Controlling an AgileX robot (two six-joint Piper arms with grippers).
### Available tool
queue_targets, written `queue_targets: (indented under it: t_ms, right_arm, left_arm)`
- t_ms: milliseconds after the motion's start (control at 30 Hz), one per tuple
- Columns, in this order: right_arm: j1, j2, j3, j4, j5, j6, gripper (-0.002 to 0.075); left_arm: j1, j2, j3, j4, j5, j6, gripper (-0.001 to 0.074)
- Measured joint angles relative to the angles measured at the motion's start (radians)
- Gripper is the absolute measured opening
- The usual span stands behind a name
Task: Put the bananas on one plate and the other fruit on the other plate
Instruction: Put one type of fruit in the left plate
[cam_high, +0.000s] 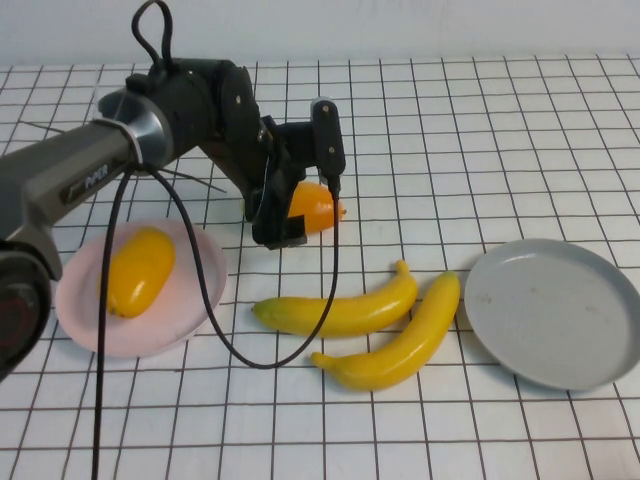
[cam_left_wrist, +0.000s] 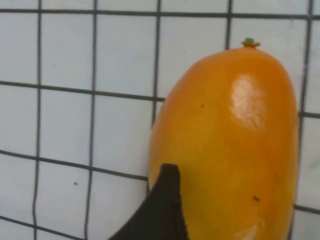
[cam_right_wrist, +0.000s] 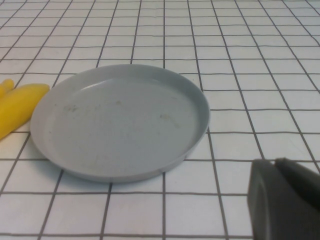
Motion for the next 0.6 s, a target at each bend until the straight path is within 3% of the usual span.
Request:
queue_targets:
  t_ms: [200,500,600]
  right_arm:
    - [0.0,0.0,0.0,0.0,0.0,0.0,-0.0016]
    - [0.0,0.0,0.0,0.0,0.0,0.0,-0.0016]
    - [0.0,0.0,0.0,0.0,0.0,0.0,-0.0016]
  left_arm:
    - [0.0,0.035,-0.002,0.0,-0.103,-0.051,0.0668]
    - [0.0,0.058,-0.002,0.015,-0.093,-0.139,0.0667]
    - [0.0,0.058,-0.002,0.024,-0.085,-0.204,0.0622]
